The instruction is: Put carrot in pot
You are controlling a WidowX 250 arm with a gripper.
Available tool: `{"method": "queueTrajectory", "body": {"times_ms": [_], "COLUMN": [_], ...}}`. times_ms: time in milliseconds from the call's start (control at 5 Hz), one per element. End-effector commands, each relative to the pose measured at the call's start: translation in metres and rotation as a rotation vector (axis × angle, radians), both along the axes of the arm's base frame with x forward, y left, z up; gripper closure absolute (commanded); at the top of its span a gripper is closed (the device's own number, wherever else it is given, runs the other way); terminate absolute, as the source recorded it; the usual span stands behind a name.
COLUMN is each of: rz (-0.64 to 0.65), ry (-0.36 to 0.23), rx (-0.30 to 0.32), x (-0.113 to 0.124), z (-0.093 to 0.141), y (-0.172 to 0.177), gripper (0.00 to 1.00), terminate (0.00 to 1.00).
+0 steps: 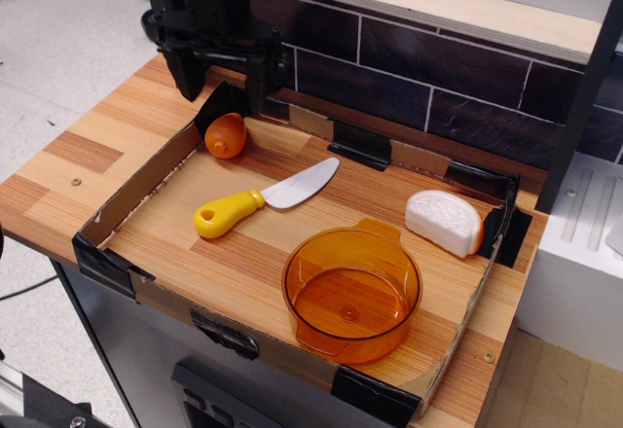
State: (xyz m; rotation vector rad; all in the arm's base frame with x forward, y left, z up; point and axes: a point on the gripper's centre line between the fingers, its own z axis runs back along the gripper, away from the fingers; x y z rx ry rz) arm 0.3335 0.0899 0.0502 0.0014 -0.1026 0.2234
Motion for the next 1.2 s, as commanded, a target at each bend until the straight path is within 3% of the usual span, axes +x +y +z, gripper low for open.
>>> {"method": "queueTrajectory", "body": {"times_ms": [0,200,400,1000], "rz": [0.024,0.072,0.081,0.132], "ry": [-0.031,-0.036,-0.031,-0.023], "rx": [0.039,-0.002,-0.003,0.046], "x": [0.010,0.010,0.009,0.012], "z": [-0.007,-0.012,-0.015,-0.035], "y": [0.006,0.003,0.002,0.007], "gripper": [0.00,0.00,0.00,0.00], "terminate": [0.00,0.00,0.00,0.00]}}
